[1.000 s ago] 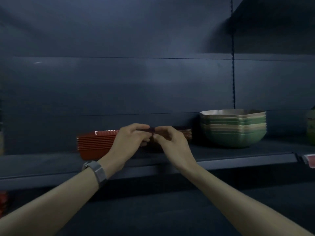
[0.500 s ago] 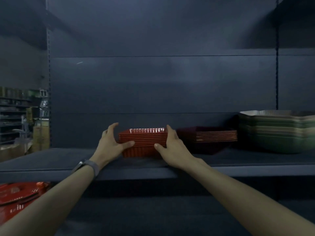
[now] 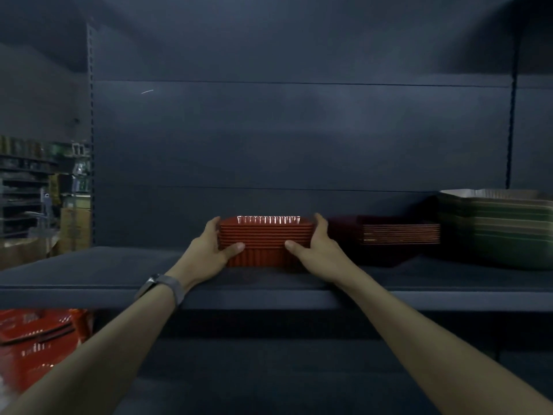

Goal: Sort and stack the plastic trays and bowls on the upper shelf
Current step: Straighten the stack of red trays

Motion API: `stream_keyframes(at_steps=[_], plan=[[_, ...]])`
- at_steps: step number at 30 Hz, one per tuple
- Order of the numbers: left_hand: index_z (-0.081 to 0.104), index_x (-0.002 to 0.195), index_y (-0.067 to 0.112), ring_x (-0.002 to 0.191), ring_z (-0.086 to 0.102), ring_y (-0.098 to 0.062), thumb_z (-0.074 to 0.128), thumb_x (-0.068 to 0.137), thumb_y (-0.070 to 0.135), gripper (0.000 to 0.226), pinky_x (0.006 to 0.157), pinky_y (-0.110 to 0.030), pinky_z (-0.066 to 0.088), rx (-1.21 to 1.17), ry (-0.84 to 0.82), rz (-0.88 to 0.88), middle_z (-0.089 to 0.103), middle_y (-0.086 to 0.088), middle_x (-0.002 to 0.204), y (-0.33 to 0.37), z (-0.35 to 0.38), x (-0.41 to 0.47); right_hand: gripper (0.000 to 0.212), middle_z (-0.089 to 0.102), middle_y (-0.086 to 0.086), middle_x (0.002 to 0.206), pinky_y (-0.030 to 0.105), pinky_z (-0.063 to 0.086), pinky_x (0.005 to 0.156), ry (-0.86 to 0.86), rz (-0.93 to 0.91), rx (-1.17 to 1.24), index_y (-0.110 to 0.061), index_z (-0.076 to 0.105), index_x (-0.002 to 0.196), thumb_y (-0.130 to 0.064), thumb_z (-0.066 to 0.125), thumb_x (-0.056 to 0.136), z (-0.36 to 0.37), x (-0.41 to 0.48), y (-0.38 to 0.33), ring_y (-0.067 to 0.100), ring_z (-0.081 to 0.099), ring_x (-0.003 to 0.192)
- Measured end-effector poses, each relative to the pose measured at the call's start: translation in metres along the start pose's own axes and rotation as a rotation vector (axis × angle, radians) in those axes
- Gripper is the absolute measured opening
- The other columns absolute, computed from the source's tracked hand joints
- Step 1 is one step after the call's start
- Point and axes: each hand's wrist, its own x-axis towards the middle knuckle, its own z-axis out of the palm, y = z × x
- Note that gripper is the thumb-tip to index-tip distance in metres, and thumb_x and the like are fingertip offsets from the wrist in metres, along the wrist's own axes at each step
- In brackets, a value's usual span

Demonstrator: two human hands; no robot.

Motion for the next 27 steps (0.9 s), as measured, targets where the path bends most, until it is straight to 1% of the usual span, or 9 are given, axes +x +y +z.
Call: stream_keyframes(at_steps=[2,4,10,12,14,15,19,22,27], plan=[[0.043,0.153,0.023,0.125,0.064,-0.016,0.075,0.095,0.039,0.069,0.114,-0.036,0.047,0.075,-0.022,-0.003,0.067,0.005,0.134,0.001,0.000,-0.001,0.074,0.060,0.003,0.145,0.028,0.042,0.109,0.038,0.007,-0.006,-0.019,0.030,0.161,-0.041,0.067,0.101,-0.001,0.005,0.007,0.025,0.058,0.135],[0.060,0.138,0.026,0.118,0.068,-0.017,0.074,0.096,0.038,0.046,0.110,-0.034,0.049,0.126,-0.016,0.000,0.073,0.006,0.124,0.005,-0.001,-0.003,0.048,0.067,-0.001,0.135,0.027,0.045,0.102,0.052,-0.017,-0.030,-0.021,0.053,0.145,-0.034,0.067,0.101,-0.002,0.007,0.010,0.020,0.062,0.127],[0.074,0.119,0.027,0.111,0.072,-0.017,0.079,0.092,0.038,0.030,0.105,-0.042,0.055,0.091,0.000,-0.032,0.078,0.009,0.113,0.002,-0.005,-0.001,0.026,0.074,0.000,0.115,0.029,0.053,0.095,0.075,-0.049,-0.092,-0.018,0.071,0.122,-0.026,0.069,0.098,-0.004,0.004,0.002,0.017,0.068,0.107],[0.076,0.119,0.026,0.111,0.072,-0.014,0.078,0.093,0.035,0.027,0.108,-0.038,0.053,0.069,-0.010,-0.063,0.078,0.009,0.112,0.002,-0.010,-0.001,0.017,0.076,0.002,0.102,0.022,0.057,0.081,0.095,-0.045,-0.139,-0.015,0.074,0.108,-0.026,0.072,0.095,-0.006,0.006,-0.002,0.015,0.071,0.092],[0.076,0.119,0.022,0.111,0.071,-0.014,0.075,0.096,0.032,0.025,0.109,-0.033,0.051,0.112,-0.011,-0.094,0.079,0.006,0.111,0.001,-0.018,0.001,0.016,0.075,0.000,0.088,0.007,0.049,0.059,0.108,-0.044,-0.163,-0.013,0.076,0.097,-0.028,0.077,0.092,-0.007,0.010,-0.004,0.007,0.069,0.077],[0.077,0.117,0.019,0.109,0.072,-0.014,0.074,0.097,0.030,0.022,0.108,-0.033,0.052,0.117,-0.004,-0.112,0.079,0.005,0.108,0.000,-0.023,0.001,0.018,0.075,-0.001,0.084,0.005,0.046,0.054,0.119,-0.053,-0.176,-0.012,0.077,0.095,-0.029,0.080,0.090,-0.006,0.013,-0.005,0.006,0.070,0.075],[0.078,0.114,0.017,0.104,0.074,-0.011,0.075,0.096,0.024,0.020,0.107,-0.031,0.053,0.099,-0.013,-0.136,0.080,0.005,0.104,-0.008,-0.046,-0.004,0.022,0.079,-0.003,0.084,0.019,0.057,0.074,0.109,-0.089,-0.189,-0.012,0.081,0.094,-0.032,0.084,0.086,0.008,0.020,-0.016,0.007,0.075,0.081],[0.078,0.112,0.017,0.103,0.073,-0.009,0.077,0.094,0.025,0.020,0.101,-0.023,0.051,0.134,0.006,-0.137,0.079,0.007,0.103,-0.014,-0.062,-0.010,0.018,0.080,-0.006,0.085,0.018,0.059,0.078,0.077,-0.108,-0.147,-0.014,0.083,0.097,-0.029,0.084,0.088,0.022,0.024,-0.024,0.003,0.075,0.081],[0.080,0.105,0.020,0.104,0.071,-0.010,0.079,0.091,0.025,0.014,0.105,-0.028,0.051,0.150,0.026,-0.172,0.079,0.008,0.101,-0.033,-0.096,-0.017,0.017,0.081,-0.007,0.088,0.032,0.063,0.092,0.023,-0.137,-0.079,-0.016,0.082,0.100,-0.027,0.085,0.087,0.055,0.030,-0.042,0.003,0.077,0.085]])
